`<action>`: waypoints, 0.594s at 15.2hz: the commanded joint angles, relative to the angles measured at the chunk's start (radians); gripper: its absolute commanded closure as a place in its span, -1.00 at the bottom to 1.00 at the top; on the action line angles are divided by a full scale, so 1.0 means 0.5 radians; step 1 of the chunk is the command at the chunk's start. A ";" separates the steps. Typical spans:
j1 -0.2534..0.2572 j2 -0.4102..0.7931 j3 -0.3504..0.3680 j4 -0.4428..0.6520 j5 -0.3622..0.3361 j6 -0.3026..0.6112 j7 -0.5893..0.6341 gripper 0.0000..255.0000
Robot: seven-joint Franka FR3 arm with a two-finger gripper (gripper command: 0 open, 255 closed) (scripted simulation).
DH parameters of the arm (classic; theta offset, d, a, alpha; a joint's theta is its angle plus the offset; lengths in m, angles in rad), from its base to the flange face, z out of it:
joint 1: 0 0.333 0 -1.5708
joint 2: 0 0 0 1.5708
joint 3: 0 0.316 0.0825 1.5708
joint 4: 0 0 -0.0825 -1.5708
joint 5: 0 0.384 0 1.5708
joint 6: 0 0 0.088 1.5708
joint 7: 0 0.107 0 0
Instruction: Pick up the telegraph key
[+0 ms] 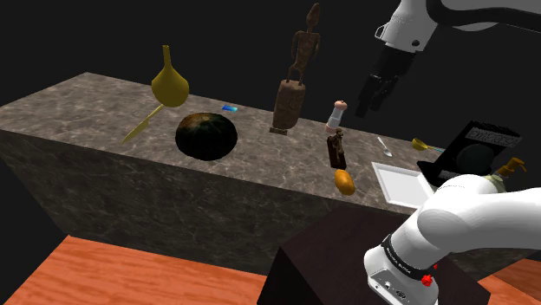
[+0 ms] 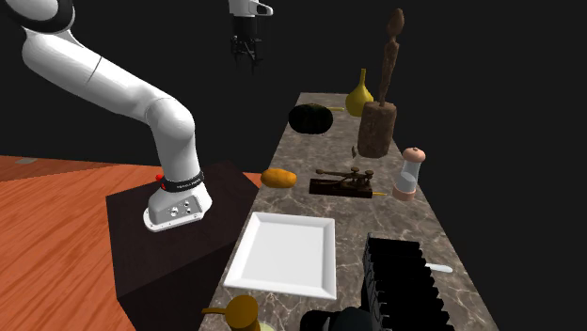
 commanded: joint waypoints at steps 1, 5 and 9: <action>0.000 0.000 0.000 0.000 0.000 0.000 0.000 -1.00; -0.057 0.120 -0.109 -0.088 -0.090 0.206 -0.118 -1.00; -0.114 0.281 -0.219 -0.137 -0.169 0.418 -0.230 -1.00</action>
